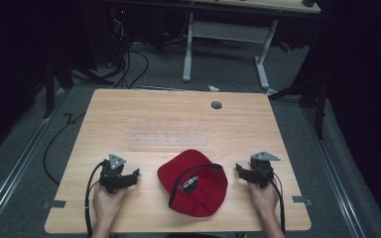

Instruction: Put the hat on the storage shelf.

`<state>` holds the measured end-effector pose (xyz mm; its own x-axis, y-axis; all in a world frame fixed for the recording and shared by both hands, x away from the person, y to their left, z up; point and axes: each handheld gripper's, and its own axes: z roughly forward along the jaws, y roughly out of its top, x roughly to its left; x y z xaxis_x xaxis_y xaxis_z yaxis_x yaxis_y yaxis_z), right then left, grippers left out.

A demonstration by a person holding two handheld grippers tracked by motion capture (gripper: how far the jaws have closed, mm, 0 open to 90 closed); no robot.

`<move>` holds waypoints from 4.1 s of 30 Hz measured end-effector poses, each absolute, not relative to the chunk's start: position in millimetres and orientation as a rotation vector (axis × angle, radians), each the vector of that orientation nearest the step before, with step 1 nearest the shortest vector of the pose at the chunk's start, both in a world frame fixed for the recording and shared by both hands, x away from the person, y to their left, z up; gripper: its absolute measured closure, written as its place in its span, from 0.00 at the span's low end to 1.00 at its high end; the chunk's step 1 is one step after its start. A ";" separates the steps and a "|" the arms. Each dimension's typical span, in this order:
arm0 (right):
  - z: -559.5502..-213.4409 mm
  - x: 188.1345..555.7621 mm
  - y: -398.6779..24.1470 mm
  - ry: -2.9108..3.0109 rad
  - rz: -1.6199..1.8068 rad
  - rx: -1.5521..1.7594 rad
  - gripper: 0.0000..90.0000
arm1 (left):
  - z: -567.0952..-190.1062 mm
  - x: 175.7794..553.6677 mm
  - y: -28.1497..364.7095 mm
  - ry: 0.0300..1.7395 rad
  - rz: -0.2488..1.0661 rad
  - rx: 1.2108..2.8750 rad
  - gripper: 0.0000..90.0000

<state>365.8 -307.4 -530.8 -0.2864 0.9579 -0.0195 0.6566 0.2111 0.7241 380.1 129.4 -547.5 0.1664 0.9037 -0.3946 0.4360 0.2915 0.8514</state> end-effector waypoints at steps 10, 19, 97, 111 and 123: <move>-530.7 365.9 -307.3 2.021 0.848 1.492 0.37 | -547.5 380.2 129.4 1.449 0.529 1.319 0.28; -530.7 365.9 -307.3 2.019 0.852 1.496 0.37 | -547.5 380.2 129.4 1.450 0.528 1.318 0.28; -495.8 345.4 -235.2 2.361 1.217 1.148 0.37 | -547.5 380.2 129.1 1.451 0.532 1.320 0.28; -516.7 360.5 -221.9 2.432 1.195 1.170 0.58 | -547.5 380.2 129.1 1.451 0.533 1.321 0.27; -519.8 359.4 -226.0 2.462 1.227 1.147 0.89 | -547.5 380.2 129.0 1.450 0.533 1.320 0.27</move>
<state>359.4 -226.0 -519.8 -0.6926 0.6979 0.1823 0.5659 0.3690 0.7373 380.2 129.0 -547.5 0.1646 0.9048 -0.3927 0.4352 0.2907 0.8521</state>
